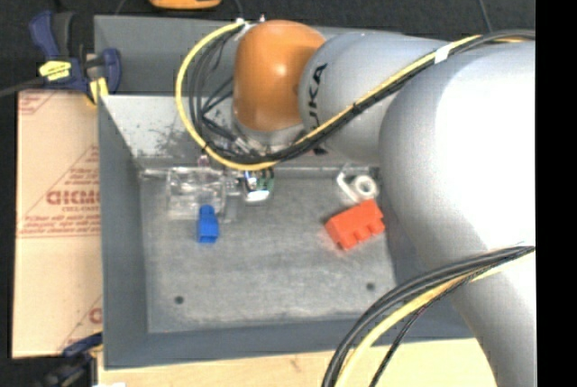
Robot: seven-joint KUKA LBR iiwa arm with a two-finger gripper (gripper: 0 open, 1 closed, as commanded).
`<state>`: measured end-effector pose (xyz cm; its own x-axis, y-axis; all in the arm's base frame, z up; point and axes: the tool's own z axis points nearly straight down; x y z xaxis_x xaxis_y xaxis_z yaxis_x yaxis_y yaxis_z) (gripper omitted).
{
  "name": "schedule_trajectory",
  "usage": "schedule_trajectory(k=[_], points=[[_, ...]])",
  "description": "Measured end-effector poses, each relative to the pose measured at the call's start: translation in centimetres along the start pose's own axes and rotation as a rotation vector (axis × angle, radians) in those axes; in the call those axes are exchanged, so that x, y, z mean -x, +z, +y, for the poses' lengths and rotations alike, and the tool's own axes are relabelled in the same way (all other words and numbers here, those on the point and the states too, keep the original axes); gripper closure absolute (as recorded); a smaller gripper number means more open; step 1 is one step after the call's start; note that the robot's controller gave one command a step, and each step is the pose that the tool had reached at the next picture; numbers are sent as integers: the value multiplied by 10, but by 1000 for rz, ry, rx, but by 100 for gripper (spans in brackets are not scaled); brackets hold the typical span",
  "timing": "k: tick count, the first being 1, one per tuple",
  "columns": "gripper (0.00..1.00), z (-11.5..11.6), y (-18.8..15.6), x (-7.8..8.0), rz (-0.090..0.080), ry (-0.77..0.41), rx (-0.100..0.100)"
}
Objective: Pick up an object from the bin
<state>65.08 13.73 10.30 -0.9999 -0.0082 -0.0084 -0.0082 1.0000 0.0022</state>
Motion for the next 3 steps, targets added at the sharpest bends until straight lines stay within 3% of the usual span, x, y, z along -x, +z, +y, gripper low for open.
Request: schedule_trajectory(k=[1,2,3], points=[[0,-2,-12,0,-2,-43,-3],[0,-8,33,5,5,10,1],[0,-8,31,6,2,9,3]])
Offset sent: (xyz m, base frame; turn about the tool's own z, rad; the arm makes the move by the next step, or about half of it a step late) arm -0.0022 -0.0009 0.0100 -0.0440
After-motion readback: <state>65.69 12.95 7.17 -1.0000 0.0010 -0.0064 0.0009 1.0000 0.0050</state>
